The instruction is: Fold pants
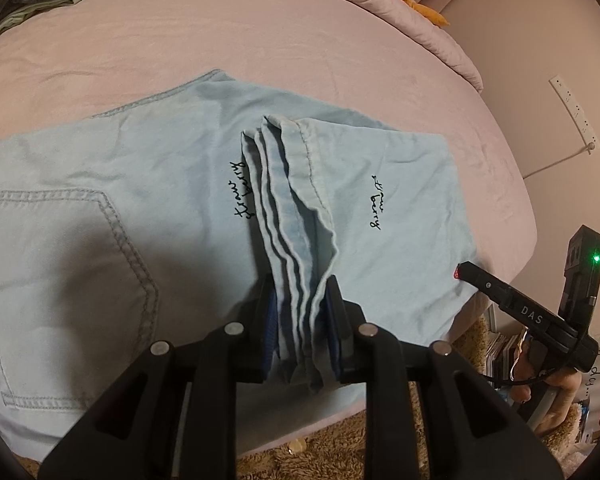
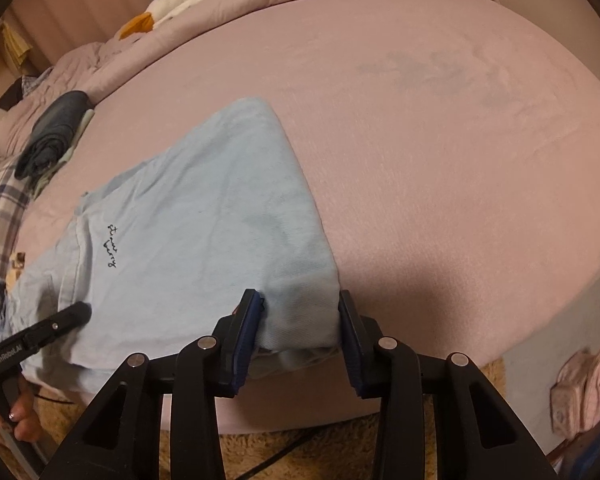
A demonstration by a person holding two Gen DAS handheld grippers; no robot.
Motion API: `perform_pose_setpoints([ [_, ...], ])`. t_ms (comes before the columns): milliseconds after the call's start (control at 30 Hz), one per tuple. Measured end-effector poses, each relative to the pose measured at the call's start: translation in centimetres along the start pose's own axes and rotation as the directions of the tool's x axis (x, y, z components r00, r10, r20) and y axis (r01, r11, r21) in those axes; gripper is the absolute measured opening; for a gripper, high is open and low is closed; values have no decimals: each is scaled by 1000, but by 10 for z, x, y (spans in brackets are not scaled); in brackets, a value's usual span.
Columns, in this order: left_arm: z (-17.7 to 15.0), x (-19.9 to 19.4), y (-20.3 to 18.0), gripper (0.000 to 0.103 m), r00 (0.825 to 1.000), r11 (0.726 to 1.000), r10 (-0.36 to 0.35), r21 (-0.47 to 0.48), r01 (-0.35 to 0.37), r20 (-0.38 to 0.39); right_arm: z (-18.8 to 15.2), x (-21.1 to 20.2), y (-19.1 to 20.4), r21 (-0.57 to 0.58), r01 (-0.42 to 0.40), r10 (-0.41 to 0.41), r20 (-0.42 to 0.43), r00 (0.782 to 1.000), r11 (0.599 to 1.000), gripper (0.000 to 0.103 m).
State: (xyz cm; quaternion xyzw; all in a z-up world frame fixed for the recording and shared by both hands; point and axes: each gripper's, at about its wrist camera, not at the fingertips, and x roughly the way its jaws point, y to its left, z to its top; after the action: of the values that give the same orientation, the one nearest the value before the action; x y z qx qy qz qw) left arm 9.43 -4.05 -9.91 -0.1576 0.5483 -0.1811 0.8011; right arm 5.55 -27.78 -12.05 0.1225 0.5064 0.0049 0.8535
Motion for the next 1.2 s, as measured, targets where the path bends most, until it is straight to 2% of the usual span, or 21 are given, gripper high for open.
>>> perform_pose_setpoints([
  [433, 2, 1, 7, 24, 999, 999, -24, -35, 23, -22, 2, 0, -2, -6, 5, -5, -12, 1000, 1000, 39],
  [500, 9, -4, 6, 30, 999, 999, -9, -33, 8, -32, 7, -4, 0, -16, 12, -12, -29, 1000, 1000, 39],
  [600, 21, -16, 7, 46, 1000, 1000, 15, -25, -14, 25, 20, -14, 5, -55, 35, -36, -6, 999, 998, 41],
  [633, 26, -18, 8, 51, 999, 999, 20, -29, -19, 46, 28, -19, 8, -76, 33, -32, 17, 999, 997, 44],
  [667, 31, -20, 9, 52, 998, 999, 28, -35, -26, 61, 34, -21, 10, -87, 22, -20, 31, 999, 996, 53],
  [700, 37, -20, 10, 52, 997, 999, 33, -40, -30, 69, 40, -22, 11, -92, 12, -8, 41, 999, 996, 59],
  [800, 51, -11, 13, 52, 997, 998, 21, -55, -17, 73, 65, -17, 20, -113, -41, 49, 61, 997, 993, 60],
  [900, 60, 4, 16, 50, 998, 997, 37, -71, -32, 59, 89, 6, 27, -106, -91, 95, 35, 995, 990, 60],
  [933, 61, 9, 17, 45, 997, 996, 51, -76, -47, 56, 94, 13, 30, -102, -102, 106, 26, 994, 990, 60],
  [967, 61, 14, 19, 39, 997, 995, 66, -77, -62, 51, 101, 24, 33, -100, -108, 110, 15, 994, 989, 60],
  [1067, 58, 15, 22, 37, 994, 995, 83, -69, -78, 74, 107, 46, 42, -105, -53, 52, -8, 999, 993, 59],
  [1200, 54, 14, 27, 36, 994, 993, 82, -92, -75, 78, 106, 53, 39, -90, -17, 19, 24, 1000, 996, 42],
])
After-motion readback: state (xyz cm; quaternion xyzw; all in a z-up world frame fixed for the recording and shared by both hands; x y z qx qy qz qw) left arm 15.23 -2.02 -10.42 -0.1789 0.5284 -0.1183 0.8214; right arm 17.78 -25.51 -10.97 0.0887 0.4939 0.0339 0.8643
